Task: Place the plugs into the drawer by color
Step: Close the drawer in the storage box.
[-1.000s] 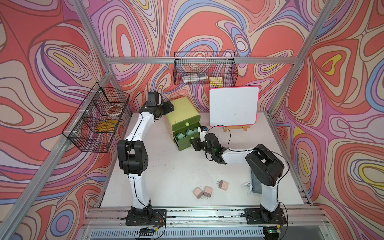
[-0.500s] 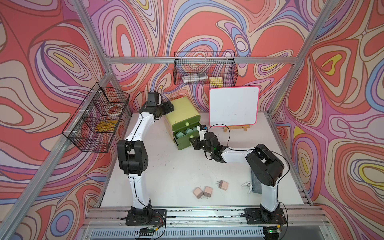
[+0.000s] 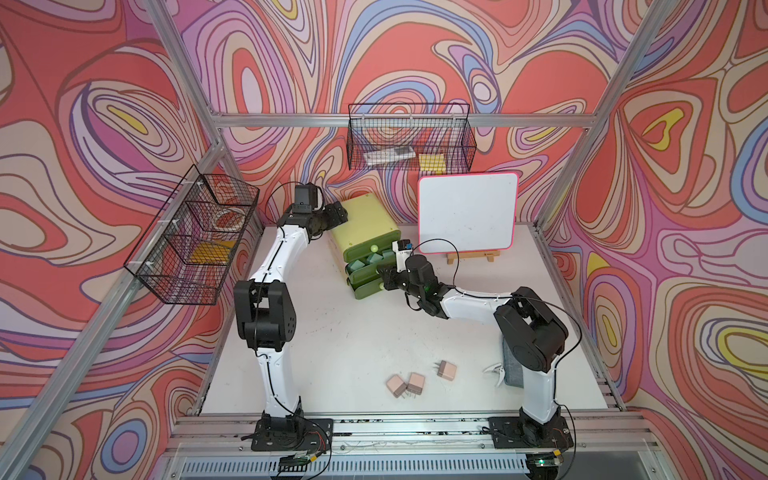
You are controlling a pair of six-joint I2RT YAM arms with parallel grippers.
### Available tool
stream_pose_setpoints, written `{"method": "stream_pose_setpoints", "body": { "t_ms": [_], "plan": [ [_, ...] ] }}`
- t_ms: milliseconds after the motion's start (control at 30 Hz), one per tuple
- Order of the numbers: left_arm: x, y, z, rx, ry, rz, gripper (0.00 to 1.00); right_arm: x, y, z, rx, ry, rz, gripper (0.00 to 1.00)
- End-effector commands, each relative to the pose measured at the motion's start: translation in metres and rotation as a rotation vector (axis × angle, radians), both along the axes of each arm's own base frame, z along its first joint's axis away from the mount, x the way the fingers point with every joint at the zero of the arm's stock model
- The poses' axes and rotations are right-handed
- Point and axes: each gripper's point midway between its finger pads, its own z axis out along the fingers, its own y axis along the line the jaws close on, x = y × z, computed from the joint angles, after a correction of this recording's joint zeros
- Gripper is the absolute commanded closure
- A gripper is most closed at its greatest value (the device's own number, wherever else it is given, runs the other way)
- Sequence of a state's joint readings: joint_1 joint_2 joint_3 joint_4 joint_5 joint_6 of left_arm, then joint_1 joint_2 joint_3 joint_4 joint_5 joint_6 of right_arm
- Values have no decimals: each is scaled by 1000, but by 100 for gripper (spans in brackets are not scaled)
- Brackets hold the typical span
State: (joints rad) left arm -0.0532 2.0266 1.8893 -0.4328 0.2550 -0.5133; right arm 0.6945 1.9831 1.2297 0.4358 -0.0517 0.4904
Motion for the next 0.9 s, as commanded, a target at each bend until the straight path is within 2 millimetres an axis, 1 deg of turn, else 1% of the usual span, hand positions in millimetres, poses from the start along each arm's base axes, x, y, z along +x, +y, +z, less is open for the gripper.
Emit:
{"method": "stream_pose_setpoints", "body": {
  "t_ms": [0,233,633,867],
  "plan": [
    [-46,13,-90,68,328,13,14,7,5,-12,-15,3,-8,84],
    [-47,13,-88,70,324,13,14,12,7,-21,-39,1,-11,83],
    [-47,12,-86,77,319,11,14,27,14,-15,23,-79,-33,80],
    [-48,12,-87,80,322,11,14,35,24,-24,37,-70,-24,78]
  ]
}}
